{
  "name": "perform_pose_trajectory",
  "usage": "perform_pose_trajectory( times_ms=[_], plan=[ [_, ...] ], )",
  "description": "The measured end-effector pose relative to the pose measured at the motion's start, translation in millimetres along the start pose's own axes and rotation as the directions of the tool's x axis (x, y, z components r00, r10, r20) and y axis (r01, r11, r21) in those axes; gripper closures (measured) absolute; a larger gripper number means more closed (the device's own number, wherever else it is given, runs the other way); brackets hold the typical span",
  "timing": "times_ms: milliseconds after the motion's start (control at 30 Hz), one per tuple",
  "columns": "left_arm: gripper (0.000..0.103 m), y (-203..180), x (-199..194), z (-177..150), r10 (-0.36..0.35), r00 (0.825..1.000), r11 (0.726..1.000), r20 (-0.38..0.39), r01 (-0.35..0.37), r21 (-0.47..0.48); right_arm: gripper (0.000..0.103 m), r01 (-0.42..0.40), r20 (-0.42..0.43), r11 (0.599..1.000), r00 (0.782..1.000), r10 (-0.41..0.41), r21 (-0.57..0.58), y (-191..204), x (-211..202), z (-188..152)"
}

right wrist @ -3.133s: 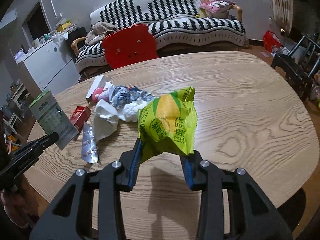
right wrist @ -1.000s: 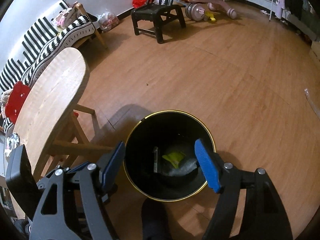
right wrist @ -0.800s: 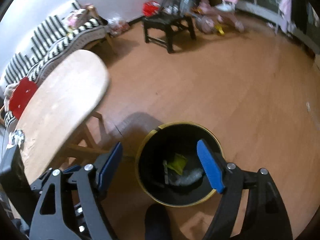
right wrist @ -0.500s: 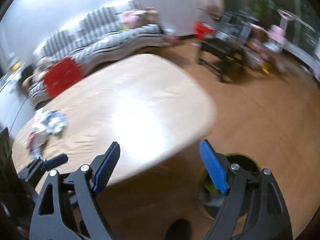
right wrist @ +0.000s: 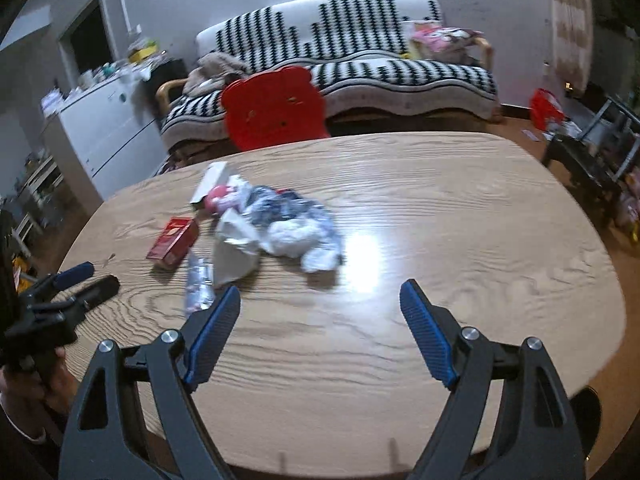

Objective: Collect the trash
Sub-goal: 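Return both tools to the table above the remaining trash, then grasp the red cigarette box with the left tool while the right tool grasps the pill blister pack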

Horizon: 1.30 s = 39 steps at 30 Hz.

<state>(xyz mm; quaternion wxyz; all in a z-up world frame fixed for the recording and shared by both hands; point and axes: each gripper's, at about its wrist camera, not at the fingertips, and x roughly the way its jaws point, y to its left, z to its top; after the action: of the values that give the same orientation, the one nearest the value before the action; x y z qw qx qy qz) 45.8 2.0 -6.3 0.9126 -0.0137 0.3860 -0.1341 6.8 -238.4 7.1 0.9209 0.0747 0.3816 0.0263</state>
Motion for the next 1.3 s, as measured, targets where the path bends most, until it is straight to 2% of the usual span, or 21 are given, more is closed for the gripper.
perform_pose_trajectory(
  times_ms=[133, 233, 400, 567, 700, 767, 933, 1000, 1067, 1100, 1133, 1300],
  plan=[
    [0.008, 32, 11, 6, 0.035, 0.999, 0.999, -0.019, -0.035, -0.032, 0.024, -0.030, -0.023, 1.000, 0.999, 0.030, 0.000, 16, 23, 6],
    [0.008, 34, 20, 7, 0.033, 0.999, 0.999, -0.036, -0.034, -0.023, 0.024, -0.054, -0.040, 0.999, 0.998, 0.054, -0.003, 23, 35, 4],
    [0.008, 40, 53, 8, 0.070, 0.996, 0.997, -0.056, -0.071, -0.011, 0.024, -0.103, -0.107, 0.993, 0.990, 0.096, -0.058, 52, 62, -4],
    [0.008, 53, 90, 14, 0.051, 0.994, 0.997, -0.092, -0.056, -0.052, 0.024, -0.143, -0.193, 0.982, 0.974, 0.117, -0.125, 78, 92, -21],
    [0.008, 50, 108, 20, 0.033, 0.993, 0.998, -0.114, -0.038, -0.050, 0.024, -0.152, -0.226, 0.976, 0.967, 0.115, -0.154, 93, 111, -29],
    [0.008, 48, 116, 22, 0.045, 0.992, 0.998, -0.119, -0.050, -0.038, 0.025, -0.152, -0.238, 0.975, 0.965, 0.110, -0.162, 97, 120, -32],
    [0.008, 51, 131, 26, 0.058, 0.988, 0.997, -0.144, -0.066, -0.047, 0.038, -0.141, -0.245, 0.975, 0.965, 0.096, -0.173, 104, 133, -32],
    [0.012, 51, 134, 26, 0.058, 0.988, 0.997, -0.145, -0.065, -0.049, 0.046, -0.134, -0.239, 0.973, 0.967, 0.086, -0.189, 107, 135, -32],
    [0.027, 50, 135, 26, 0.062, 0.988, 0.997, -0.142, -0.068, -0.038, 0.067, -0.134, -0.236, 0.972, 0.968, 0.087, -0.192, 107, 135, -31],
    [0.033, 48, 135, 26, 0.070, 0.988, 0.997, -0.138, -0.074, -0.027, 0.068, -0.136, -0.237, 0.972, 0.968, 0.089, -0.192, 107, 134, -31],
    [0.046, 47, 134, 25, 0.074, 0.988, 0.997, -0.134, -0.077, -0.019, 0.070, -0.138, -0.237, 0.971, 0.967, 0.090, -0.193, 107, 133, -31],
    [0.047, 47, 127, 25, 0.077, 0.988, 0.996, -0.134, -0.083, -0.033, 0.075, -0.132, -0.207, 0.969, 0.974, 0.088, -0.209, 108, 125, -30]
  ],
)
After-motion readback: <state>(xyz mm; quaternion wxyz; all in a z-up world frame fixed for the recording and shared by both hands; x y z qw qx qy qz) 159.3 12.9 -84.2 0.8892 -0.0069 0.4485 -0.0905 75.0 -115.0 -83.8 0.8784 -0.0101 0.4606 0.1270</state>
